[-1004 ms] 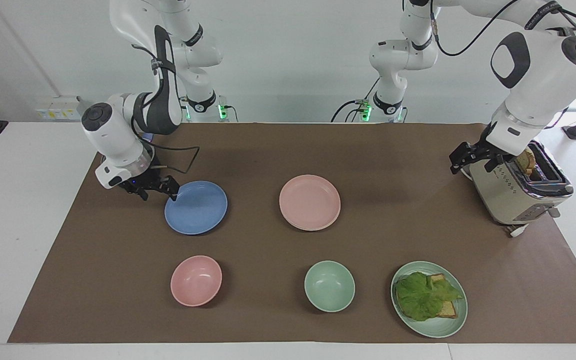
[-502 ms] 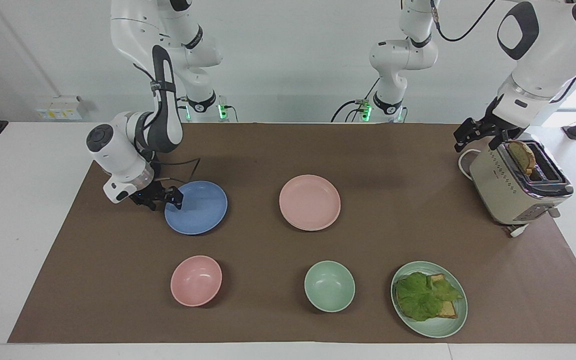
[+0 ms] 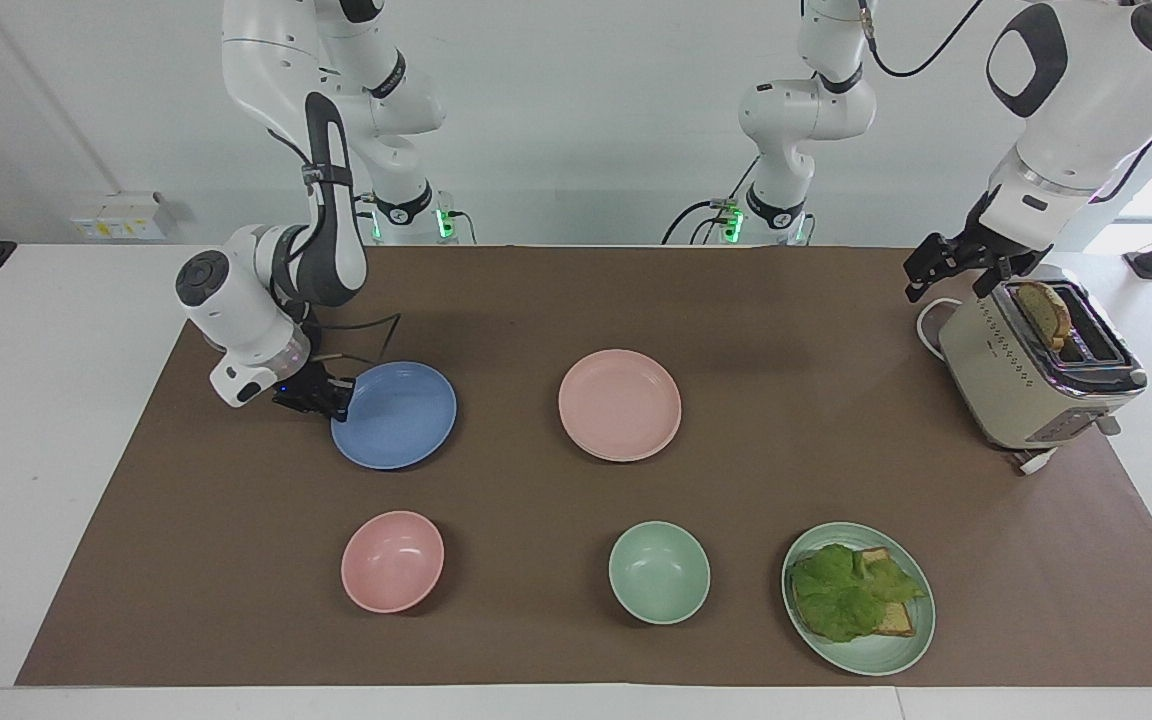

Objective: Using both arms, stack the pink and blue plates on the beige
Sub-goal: 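Grasp the blue plate rim with the right gripper and lift it, then carry the blue plate onto the pink plate and lower it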

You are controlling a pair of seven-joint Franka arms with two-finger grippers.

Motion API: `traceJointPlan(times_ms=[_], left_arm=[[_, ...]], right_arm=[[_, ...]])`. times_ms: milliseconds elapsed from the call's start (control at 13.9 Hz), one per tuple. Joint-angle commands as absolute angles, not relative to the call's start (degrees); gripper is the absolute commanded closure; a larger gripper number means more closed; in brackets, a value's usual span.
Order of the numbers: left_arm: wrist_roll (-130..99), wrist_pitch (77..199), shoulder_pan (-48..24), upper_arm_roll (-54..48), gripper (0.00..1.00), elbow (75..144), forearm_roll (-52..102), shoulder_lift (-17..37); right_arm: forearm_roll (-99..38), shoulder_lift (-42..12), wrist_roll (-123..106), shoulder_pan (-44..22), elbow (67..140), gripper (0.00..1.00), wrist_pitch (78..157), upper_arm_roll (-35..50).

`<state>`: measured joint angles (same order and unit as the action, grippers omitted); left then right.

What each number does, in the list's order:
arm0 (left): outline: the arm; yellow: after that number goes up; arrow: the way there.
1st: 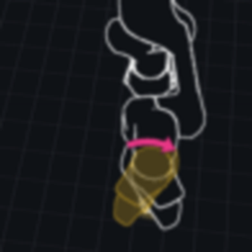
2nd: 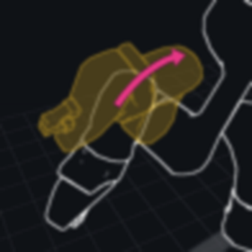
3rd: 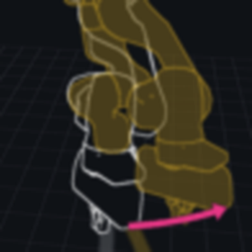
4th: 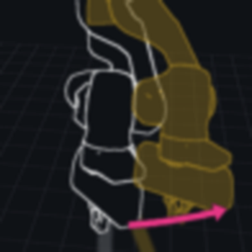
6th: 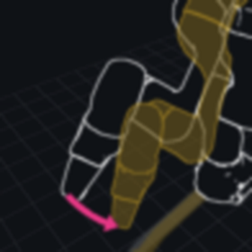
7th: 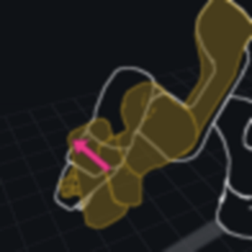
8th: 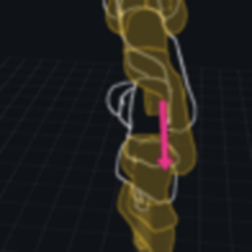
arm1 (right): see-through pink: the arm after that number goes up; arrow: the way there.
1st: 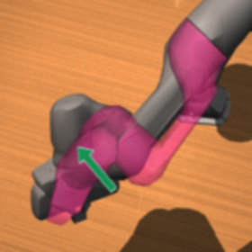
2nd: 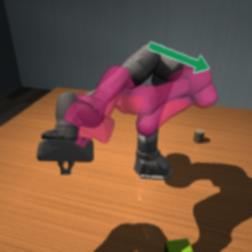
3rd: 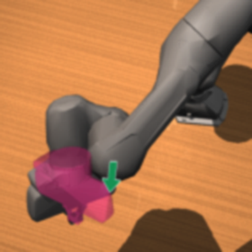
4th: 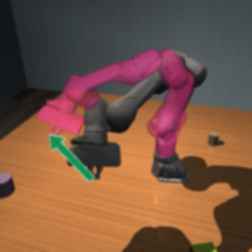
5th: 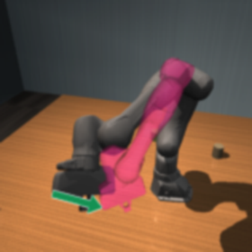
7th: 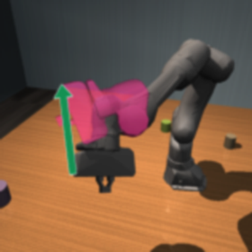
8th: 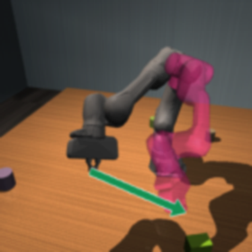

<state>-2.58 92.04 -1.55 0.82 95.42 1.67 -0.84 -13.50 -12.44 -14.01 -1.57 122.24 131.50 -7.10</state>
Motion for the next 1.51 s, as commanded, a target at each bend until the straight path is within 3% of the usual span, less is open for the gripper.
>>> traceJointPlan(times_ms=[0,430,717,1435], left_arm=[[-2.37,92.90,-0.88,0.18,0.00,96.86,1.05,-2.02],[-2.37,92.90,-0.62,0.18,0.00,96.86,1.05,-2.11],[-2.37,92.90,-0.88,0.18,0.00,96.86,1.05,-2.11],[-2.37,92.90,-0.70,0.26,0.00,96.86,1.05,-2.11]], right_arm=[[-15.03,-12.40,-17.74,-0.01,119.81,1.00,129.48,-7.03],[-14.94,-5.81,-19.95,0.44,112.60,1.00,115.52,-6.86],[-14.42,-5.19,-16.28,-0.09,105.22,1.00,105.66,-6.07],[-11.95,-7.29,16.41,-20.37,104.33,1.00,113.89,-5.01]])
